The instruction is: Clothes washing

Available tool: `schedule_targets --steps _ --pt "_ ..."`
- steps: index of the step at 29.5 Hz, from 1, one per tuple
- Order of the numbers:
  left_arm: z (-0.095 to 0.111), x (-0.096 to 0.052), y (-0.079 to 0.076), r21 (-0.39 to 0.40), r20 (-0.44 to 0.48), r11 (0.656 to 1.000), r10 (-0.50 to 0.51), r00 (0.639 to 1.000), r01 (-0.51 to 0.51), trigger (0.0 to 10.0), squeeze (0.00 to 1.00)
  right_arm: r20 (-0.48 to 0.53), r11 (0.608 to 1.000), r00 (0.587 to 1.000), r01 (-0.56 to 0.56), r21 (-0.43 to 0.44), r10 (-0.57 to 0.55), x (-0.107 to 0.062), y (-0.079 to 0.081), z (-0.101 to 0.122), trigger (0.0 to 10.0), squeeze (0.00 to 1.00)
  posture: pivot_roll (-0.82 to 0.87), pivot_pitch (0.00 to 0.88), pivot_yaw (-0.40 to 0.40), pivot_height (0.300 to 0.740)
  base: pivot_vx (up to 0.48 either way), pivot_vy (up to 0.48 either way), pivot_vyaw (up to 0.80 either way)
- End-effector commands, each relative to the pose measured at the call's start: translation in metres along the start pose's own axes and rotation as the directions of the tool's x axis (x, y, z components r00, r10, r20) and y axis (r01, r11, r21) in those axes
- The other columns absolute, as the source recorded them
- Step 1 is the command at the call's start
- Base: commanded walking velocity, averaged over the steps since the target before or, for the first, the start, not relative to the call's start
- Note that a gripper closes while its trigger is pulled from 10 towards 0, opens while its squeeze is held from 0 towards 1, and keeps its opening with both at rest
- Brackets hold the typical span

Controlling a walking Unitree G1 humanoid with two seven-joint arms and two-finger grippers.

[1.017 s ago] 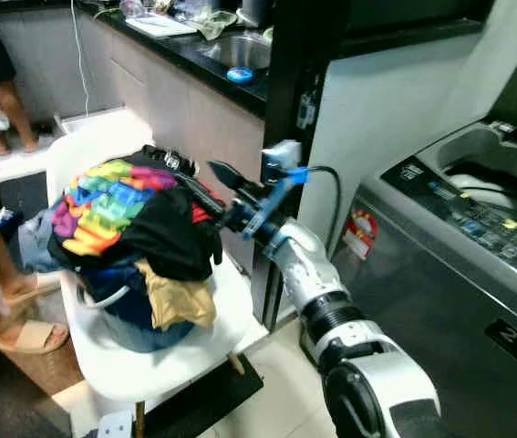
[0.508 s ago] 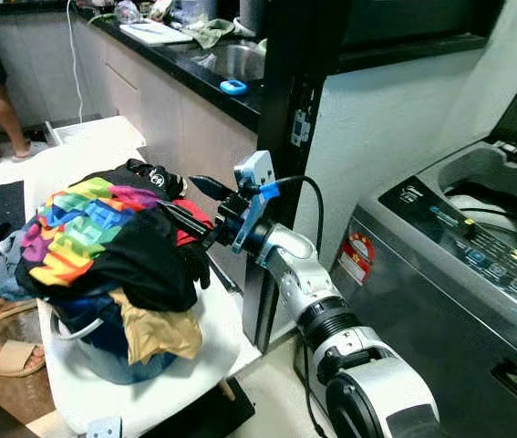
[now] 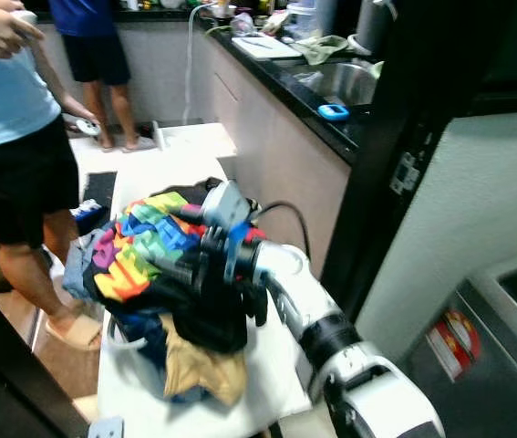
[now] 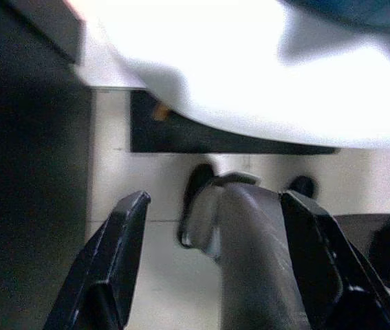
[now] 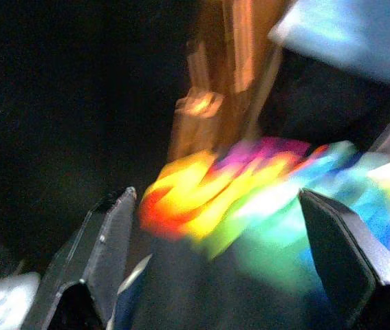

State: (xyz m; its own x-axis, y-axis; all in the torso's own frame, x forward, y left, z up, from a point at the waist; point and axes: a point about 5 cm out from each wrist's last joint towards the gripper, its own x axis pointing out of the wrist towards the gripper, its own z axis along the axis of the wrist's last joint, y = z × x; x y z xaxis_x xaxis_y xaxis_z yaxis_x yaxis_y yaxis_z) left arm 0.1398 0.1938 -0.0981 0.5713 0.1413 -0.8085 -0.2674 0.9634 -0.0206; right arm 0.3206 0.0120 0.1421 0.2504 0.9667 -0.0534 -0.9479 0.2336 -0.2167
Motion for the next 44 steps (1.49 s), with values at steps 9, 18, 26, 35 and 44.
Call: schedule_targets --steps 9,18,26,35,44 --pt "-0.012 -0.003 0.006 0.001 -0.044 0.999 0.033 0.999 -0.033 10.0 0.0 -0.238 0.973 0.946 0.228 0.011 -0.219 -0.001 -0.008 -0.029 10.0 0.0 0.17 0.0 -0.068 0.74 0.0 0.0 0.0" --pt "-0.016 -0.004 0.008 0.007 -0.056 0.999 0.035 0.998 -0.035 10.0 0.0 -0.329 0.967 0.917 0.252 0.037 -0.226 -0.015 -0.018 -0.036 10.0 0.0 0.17 0.0 -0.068 0.74 0.0 0.0 0.0" --pt "-0.017 -0.005 0.009 0.016 -0.063 0.999 0.032 0.997 -0.031 10.0 0.0 -0.407 0.982 0.907 0.161 0.099 -0.108 -0.016 0.0 -0.052 10.0 0.0 0.16 0.0 -0.07 0.74 0.0 0.0 0.0" --pt "-0.02 -0.006 0.008 0.014 -0.072 1.0 0.024 0.997 -0.023 10.0 0.0 -0.141 0.913 0.976 0.206 0.352 -0.166 -0.005 -0.008 -0.025 10.0 0.0 0.17 0.0 -0.07 0.74 0.0 0.0 0.0" --pt "-0.022 -0.006 0.009 0.016 -0.081 1.0 0.028 0.996 -0.027 10.0 0.0 -0.12 0.924 0.976 0.21 0.319 -0.18 -0.005 -0.012 -0.018 10.0 0.0 0.17 0.0 -0.065 0.74 0.0 0.0 0.0"
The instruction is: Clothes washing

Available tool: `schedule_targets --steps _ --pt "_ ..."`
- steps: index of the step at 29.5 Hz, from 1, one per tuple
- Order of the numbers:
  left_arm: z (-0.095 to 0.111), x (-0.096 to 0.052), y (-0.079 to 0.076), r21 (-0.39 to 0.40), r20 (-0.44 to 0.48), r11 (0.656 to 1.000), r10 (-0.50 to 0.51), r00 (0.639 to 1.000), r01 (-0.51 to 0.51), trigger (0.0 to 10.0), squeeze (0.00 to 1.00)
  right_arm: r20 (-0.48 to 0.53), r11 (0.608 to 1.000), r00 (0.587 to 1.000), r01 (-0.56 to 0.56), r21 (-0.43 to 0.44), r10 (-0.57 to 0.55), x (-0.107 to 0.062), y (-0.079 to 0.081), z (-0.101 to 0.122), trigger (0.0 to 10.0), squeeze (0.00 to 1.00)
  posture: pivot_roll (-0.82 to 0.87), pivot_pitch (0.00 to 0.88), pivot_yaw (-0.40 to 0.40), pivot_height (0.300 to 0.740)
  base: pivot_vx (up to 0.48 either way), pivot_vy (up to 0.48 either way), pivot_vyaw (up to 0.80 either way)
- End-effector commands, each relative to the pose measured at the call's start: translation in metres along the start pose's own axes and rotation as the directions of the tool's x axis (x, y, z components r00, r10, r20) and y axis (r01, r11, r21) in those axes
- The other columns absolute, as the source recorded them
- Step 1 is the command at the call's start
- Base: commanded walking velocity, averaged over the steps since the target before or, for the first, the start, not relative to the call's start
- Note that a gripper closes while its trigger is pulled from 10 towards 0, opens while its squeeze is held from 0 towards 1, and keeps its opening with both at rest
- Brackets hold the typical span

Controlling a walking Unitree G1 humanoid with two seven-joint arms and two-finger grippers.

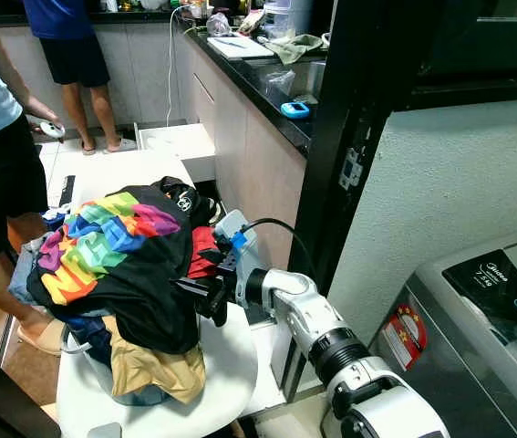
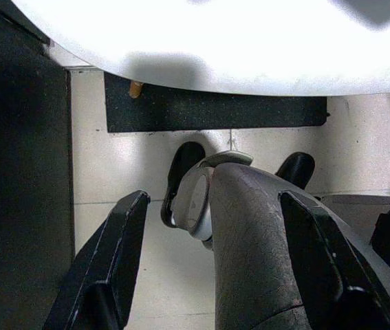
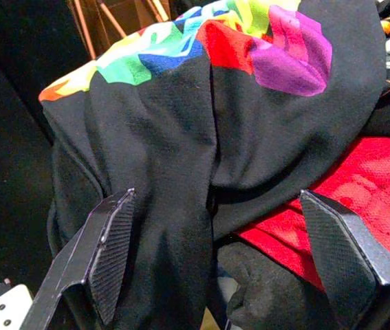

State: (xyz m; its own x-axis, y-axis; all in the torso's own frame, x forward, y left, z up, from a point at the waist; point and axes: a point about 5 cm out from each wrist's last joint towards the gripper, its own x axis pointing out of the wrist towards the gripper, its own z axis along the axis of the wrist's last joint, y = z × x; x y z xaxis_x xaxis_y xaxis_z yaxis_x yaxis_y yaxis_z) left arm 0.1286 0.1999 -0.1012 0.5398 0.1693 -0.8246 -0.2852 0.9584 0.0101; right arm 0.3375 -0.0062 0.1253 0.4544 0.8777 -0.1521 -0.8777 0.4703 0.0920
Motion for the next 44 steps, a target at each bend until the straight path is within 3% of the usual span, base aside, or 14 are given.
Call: schedule_targets --steps 1,8,11,16,25,33,42,43,44 --pt "-0.013 -0.003 0.0 0.013 -0.054 1.0 -0.008 0.999 0.009 10.0 0.0 0.02 1.0 1.0 -0.021 0.005 0.021 0.005 0.007 0.002 10.0 0.0 0.17 0.0 -0.065 0.74 0.0 0.0 0.0" --pt "-0.013 -0.003 0.002 -0.006 -0.055 1.0 0.006 0.998 -0.006 10.0 0.0 0.058 0.999 0.998 0.007 0.041 -0.009 0.007 0.005 0.008 10.0 0.0 0.17 0.0 -0.064 0.74 0.0 0.0 0.0" --pt "-0.012 -0.003 0.004 0.02 -0.058 1.0 0.018 0.998 -0.017 10.0 0.0 0.073 0.998 0.996 0.046 0.053 -0.049 0.006 0.0 0.013 10.0 0.0 0.17 0.0 -0.062 0.74 0.0 0.366 0.0" --pt "-0.013 -0.003 0.005 0.027 -0.062 0.999 0.024 0.998 -0.023 10.0 0.0 0.075 0.997 0.996 0.05 0.053 -0.054 0.006 -0.001 0.014 10.0 0.0 0.17 0.0 -0.062 0.74 0.0 0.48 0.0" --pt "-0.012 -0.003 0.004 0.027 -0.055 0.999 0.025 0.998 -0.024 10.0 0.0 0.061 0.999 0.997 0.036 0.031 -0.038 0.008 0.003 0.013 10.0 0.0 0.17 0.0 -0.062 0.74 0.0 0.0 0.0" --pt "-0.012 -0.003 0.004 0.03 -0.053 0.999 0.023 0.998 -0.022 10.0 0.0 -0.005 1.0 1.0 0.005 0.006 -0.005 0.012 0.011 0.006 10.0 0.0 0.17 0.0 -0.063 0.74 0.0 0.0 0.0" --pt "-0.015 -0.004 0.004 0.023 -0.057 0.999 0.024 0.998 -0.023 10.0 0.0 -0.024 0.992 0.991 -0.129 -0.001 0.129 0.018 0.033 0.008 10.0 0.0 0.17 0.0 -0.071 0.74 0.0 0.0 0.0" --pt "-0.015 -0.004 0.004 0.021 -0.057 1.0 0.023 0.998 -0.022 10.0 0.0 -0.044 0.988 0.987 -0.152 0.006 0.152 0.017 0.035 0.005 7.6 0.0 0.17 0.0 -0.07 0.74 0.0 0.0 0.0" --pt "-0.015 -0.004 0.004 0.021 -0.057 1.0 0.023 0.998 -0.022 10.0 0.0 -0.044 0.988 0.987 -0.152 0.006 0.152 0.017 0.035 0.005 7.6 0.0 0.17 0.0 -0.07 0.74 0.0 0.0 0.0"
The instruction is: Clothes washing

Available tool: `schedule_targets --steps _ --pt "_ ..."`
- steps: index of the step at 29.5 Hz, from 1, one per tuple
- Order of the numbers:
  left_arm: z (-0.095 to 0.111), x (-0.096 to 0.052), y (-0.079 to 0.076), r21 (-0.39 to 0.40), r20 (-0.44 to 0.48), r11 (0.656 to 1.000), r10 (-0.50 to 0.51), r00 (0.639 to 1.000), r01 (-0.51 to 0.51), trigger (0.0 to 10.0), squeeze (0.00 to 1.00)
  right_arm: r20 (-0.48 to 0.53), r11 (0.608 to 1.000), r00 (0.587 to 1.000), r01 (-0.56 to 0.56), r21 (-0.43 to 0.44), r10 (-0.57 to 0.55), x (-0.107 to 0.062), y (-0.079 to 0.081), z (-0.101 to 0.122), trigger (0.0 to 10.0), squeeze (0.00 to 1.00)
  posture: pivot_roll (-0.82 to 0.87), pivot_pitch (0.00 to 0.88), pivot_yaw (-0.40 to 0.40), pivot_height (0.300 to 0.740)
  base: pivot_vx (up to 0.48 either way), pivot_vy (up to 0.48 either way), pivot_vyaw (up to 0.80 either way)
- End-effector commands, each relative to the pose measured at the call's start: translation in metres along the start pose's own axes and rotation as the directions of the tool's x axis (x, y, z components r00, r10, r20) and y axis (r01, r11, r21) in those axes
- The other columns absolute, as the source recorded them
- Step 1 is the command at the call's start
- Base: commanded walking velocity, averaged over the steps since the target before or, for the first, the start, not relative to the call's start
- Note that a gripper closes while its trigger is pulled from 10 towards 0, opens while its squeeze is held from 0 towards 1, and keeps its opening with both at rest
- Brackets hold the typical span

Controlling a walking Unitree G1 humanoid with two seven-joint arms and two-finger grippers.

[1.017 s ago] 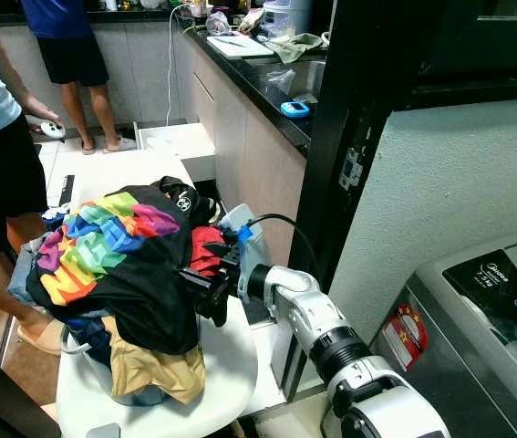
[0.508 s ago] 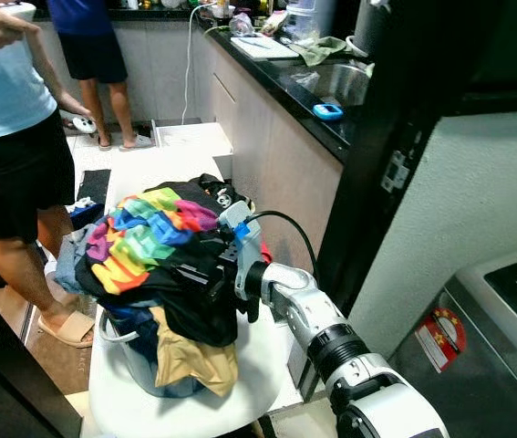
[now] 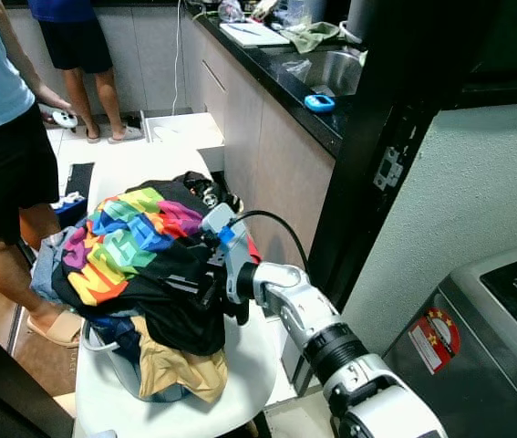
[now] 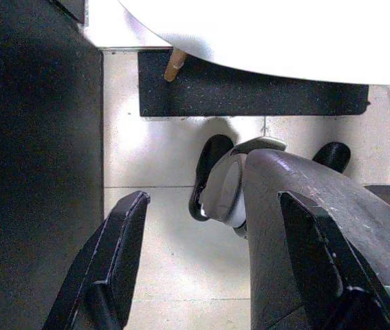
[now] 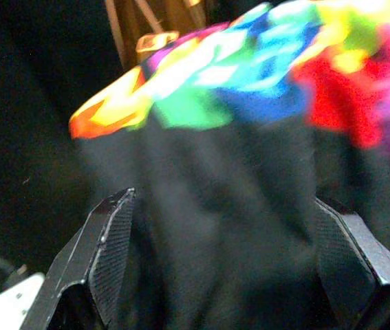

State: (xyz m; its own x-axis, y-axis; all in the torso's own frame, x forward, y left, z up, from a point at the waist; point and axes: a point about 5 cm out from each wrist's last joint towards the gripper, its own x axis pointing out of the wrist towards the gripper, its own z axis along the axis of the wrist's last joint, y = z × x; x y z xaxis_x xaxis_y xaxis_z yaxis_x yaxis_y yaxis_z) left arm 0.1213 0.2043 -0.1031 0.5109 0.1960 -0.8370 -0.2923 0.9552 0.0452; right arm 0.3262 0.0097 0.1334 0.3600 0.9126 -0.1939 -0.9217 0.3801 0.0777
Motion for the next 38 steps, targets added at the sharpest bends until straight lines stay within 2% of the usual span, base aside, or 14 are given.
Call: schedule_targets --steps 1,2,3,4,13,22,23,25,26,27,28,32,34,38 --pt "-0.01 -0.002 -0.003 0.007 -0.033 1.0 -0.011 0.999 0.011 10.0 0.0 -0.002 0.997 0.997 -0.072 0.037 0.072 0.01 0.017 -0.004 7.6 0.0 0.17 0.0 -0.07 0.74 0.0 0.0 0.0" --pt "-0.01 -0.002 -0.003 0.007 -0.034 1.0 -0.012 0.999 0.012 10.0 0.0 -0.026 0.994 0.994 -0.104 0.031 0.105 0.007 0.018 -0.008 3.5 0.0 0.17 0.0 -0.07 0.74 0.0 0.0 0.0" --pt "-0.01 -0.002 -0.004 0.008 -0.034 1.0 -0.012 0.999 0.012 10.0 0.0 -0.03 0.994 0.993 -0.109 0.028 0.11 0.006 0.019 -0.009 3.5 0.0 0.17 0.0 -0.07 0.74 0.0 0.0 0.0" --pt "-0.01 -0.002 -0.004 0.007 -0.035 1.0 -0.012 0.999 0.013 10.0 0.0 -0.045 0.995 0.994 -0.096 0.024 0.097 0.005 0.017 -0.011 0.0 0.0 0.17 0.0 -0.071 0.74 0.0 0.0 0.0" --pt "-0.011 -0.003 -0.004 0.009 -0.035 1.0 -0.016 0.999 0.016 10.0 0.0 -0.081 0.999 0.996 -0.024 0.026 0.026 0.005 0.014 -0.021 0.0 0.0 0.17 0.0 -0.069 0.74 0.0 0.0 0.0" --pt "-0.012 -0.003 -0.003 0.011 -0.037 1.0 -0.018 0.999 0.018 10.0 0.0 -0.109 1.0 0.994 -0.001 0.018 0.003 0.002 0.015 -0.033 0.0 0.0 0.17 0.0 -0.065 0.74 0.0 0.0 0.0" --pt "-0.013 -0.003 -0.003 0.011 -0.039 1.0 -0.018 0.999 0.019 10.0 0.0 -0.11 1.0 0.994 0.004 0.016 -0.002 0.002 0.015 -0.035 0.6 0.0 0.17 0.0 -0.065 0.74 0.0 0.0 0.0" --pt "-0.013 -0.003 -0.003 0.011 -0.039 1.0 -0.018 0.999 0.019 10.0 0.0 -0.109 1.0 0.994 0.005 0.015 -0.003 0.002 0.015 -0.035 0.6 0.0 0.17 0.0 -0.065 0.74 0.0 0.0 0.0" --pt "-0.014 -0.003 -0.003 0.012 -0.04 1.0 -0.018 0.999 0.019 10.0 0.0 -0.093 0.998 0.995 0.029 0.062 -0.023 0.002 0.014 -0.036 10.0 0.84 0.17 0.0 -0.064 0.74 0.0 0.0 0.0" --pt "-0.014 -0.004 -0.002 0.013 -0.04 1.0 -0.018 0.999 0.019 10.0 0.0 -0.084 0.997 0.996 0.036 0.07 -0.03 0.002 0.013 -0.036 10.0 0.84 0.17 0.0 -0.064 0.74 0.0 0.0 0.0" --pt "-0.014 -0.004 -0.002 0.013 -0.04 1.0 -0.018 0.999 0.019 10.0 0.0 -0.067 0.993 0.996 0.057 0.101 -0.05 0.001 0.011 -0.035 10.0 1.0 0.17 0.0 -0.063 0.74 0.0 0.0 0.0" --pt "-0.014 -0.004 -0.002 0.014 -0.04 1.0 -0.019 0.999 0.02 10.0 0.0 -0.014 0.979 0.997 0.074 0.192 -0.073 0.002 0.008 -0.029 10.0 1.0 0.17 0.0 -0.063 0.74 0.0 0.0 0.0" --pt "-0.015 -0.004 -0.002 0.017 -0.04 1.0 -0.021 0.999 0.022 10.0 0.0 0.02 0.961 0.997 0.066 0.269 -0.074 0.002 0.008 -0.025 10.0 1.0 0.17 0.0 -0.062 0.74 0.0 0.0 0.0" --pt "-0.016 -0.004 -0.002 0.018 -0.042 1.0 -0.023 0.999 0.024 10.0 0.0 0.031 0.95 0.997 0.064 0.307 -0.077 0.002 0.009 -0.024 10.0 1.0 0.17 0.0 -0.062 0.74 0.0 0.0 0.0"
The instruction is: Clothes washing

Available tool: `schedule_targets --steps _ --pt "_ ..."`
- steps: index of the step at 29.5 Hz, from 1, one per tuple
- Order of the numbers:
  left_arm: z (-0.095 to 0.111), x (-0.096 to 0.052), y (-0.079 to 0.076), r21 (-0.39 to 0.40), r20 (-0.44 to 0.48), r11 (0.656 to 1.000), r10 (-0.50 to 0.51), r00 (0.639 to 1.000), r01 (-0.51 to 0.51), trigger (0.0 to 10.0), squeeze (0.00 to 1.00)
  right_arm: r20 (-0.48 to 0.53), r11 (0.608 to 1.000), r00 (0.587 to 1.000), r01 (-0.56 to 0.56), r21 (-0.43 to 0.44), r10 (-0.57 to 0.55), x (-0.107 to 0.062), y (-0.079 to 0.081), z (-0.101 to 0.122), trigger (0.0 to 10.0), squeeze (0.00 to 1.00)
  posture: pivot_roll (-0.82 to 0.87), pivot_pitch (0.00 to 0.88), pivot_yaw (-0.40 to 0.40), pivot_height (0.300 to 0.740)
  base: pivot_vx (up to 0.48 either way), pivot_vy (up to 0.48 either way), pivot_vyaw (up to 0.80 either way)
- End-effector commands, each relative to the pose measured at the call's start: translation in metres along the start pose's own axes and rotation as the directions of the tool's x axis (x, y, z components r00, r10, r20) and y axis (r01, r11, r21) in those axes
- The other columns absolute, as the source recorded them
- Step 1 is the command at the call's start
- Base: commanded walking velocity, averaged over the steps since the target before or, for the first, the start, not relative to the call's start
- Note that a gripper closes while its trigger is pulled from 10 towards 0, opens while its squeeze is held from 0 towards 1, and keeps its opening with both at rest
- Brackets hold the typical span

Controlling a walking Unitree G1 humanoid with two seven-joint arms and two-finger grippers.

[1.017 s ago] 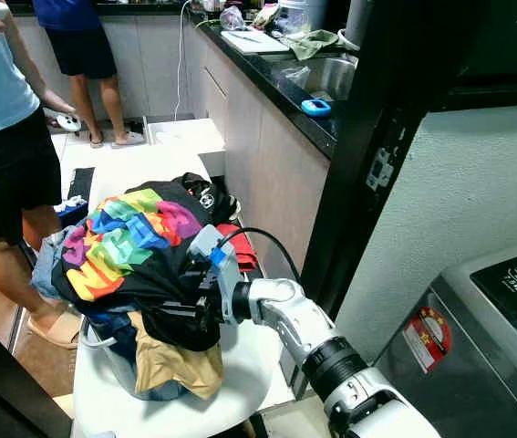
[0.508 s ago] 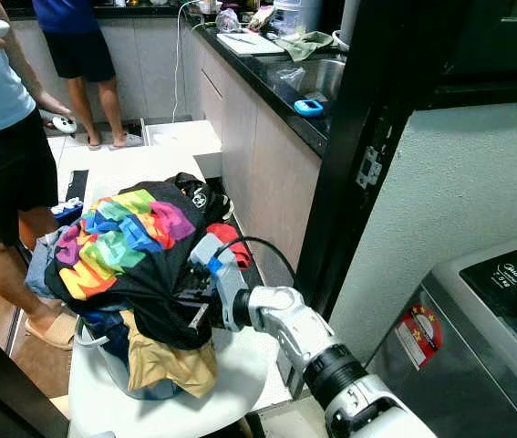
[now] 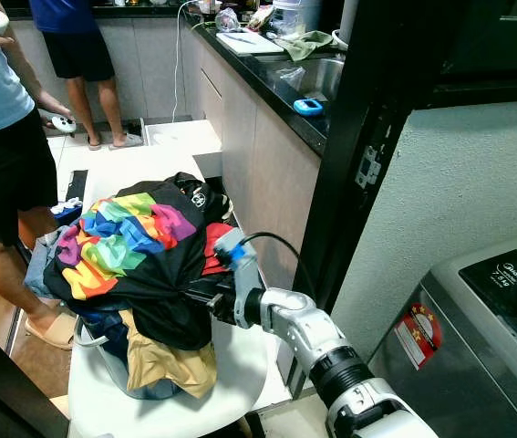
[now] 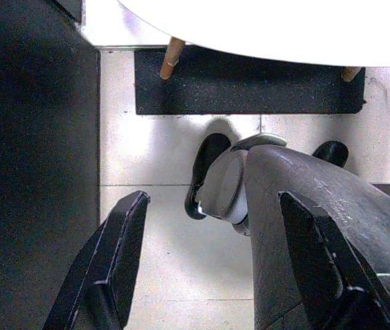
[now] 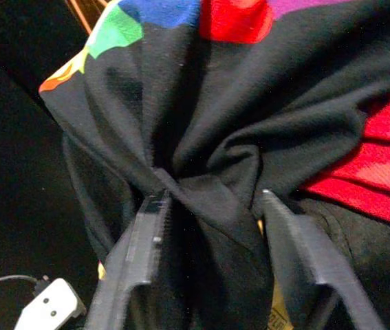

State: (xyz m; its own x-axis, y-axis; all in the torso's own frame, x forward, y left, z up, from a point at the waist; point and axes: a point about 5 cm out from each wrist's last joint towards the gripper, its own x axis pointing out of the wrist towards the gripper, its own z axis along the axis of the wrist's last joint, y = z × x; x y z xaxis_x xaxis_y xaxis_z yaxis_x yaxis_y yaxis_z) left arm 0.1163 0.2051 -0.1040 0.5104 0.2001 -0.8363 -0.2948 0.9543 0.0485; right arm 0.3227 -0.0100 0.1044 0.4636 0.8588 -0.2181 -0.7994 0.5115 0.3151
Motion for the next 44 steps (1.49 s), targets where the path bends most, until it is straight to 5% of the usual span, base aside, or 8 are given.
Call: schedule_targets --steps 1,15,16,18,19,30,34,44 --pt "-0.012 -0.003 -0.005 0.019 -0.045 0.999 -0.028 0.999 0.029 10.0 0.0 0.018 0.998 0.999 -0.05 0.034 0.05 0.014 0.02 0.001 10.0 1.0 0.17 0.0 -0.061 0.74 0.0 0.0 0.0" --pt "-0.032 -0.01 -0.002 0.028 -0.082 0.999 -0.026 0.996 0.029 10.0 0.0 -0.002 0.984 0.992 -0.122 0.13 0.123 0.015 0.047 -0.017 10.0 1.0 0.17 0.0 -0.06 0.74 0.0 0.0 0.0" --pt "-0.033 -0.011 0.0 0.031 -0.086 0.999 -0.024 0.996 0.027 10.0 0.0 0.022 0.981 0.991 -0.13 0.147 0.129 0.016 0.049 -0.016 10.0 0.59 0.17 0.0 -0.052 0.74 0.0 0.0 0.0" --pt "-0.035 -0.011 0.001 0.034 -0.088 0.999 -0.023 0.996 0.026 10.0 0.0 0.037 0.978 0.991 -0.136 0.159 0.131 0.016 0.051 -0.015 10.0 0.59 0.17 0.0 -0.052 0.74 0.0 0.0 0.0" --pt "-0.035 -0.011 0.004 0.037 -0.085 0.999 -0.019 0.996 0.022 10.0 0.0 0.066 0.969 0.985 -0.17 0.179 0.161 0.016 0.057 -0.015 10.0 0.0 0.17 0.008 -0.039 0.74 0.0 0.0 0.0" --pt "-0.022 -0.008 0.008 0.042 -0.043 0.999 -0.017 0.999 0.019 10.0 0.0 0.1 0.987 0.986 -0.142 0.078 0.133 0.016 0.061 -0.023 10.0 0.0 0.17 0.008 -0.031 0.74 0.0 0.0 0.0" --pt "-0.02 -0.007 0.007 0.046 -0.027 0.999 -0.021 0.999 0.022 10.0 0.0 0.338 0.99 0.941 -0.059 0.127 0.013 0.01 0.049 0.002 10.0 0.0 0.18 0.005 -0.029 0.74 0.0 0.0 0.0" --pt "-0.02 -0.008 0.007 0.048 -0.019 0.999 -0.021 1.0 0.022 10.0 0.0 0.432 0.977 0.877 0.174 0.12 -0.209 0.002 0.021 0.024 10.0 0.0 0.18 0.007 -0.027 0.74 0.0 0.0 0.0"
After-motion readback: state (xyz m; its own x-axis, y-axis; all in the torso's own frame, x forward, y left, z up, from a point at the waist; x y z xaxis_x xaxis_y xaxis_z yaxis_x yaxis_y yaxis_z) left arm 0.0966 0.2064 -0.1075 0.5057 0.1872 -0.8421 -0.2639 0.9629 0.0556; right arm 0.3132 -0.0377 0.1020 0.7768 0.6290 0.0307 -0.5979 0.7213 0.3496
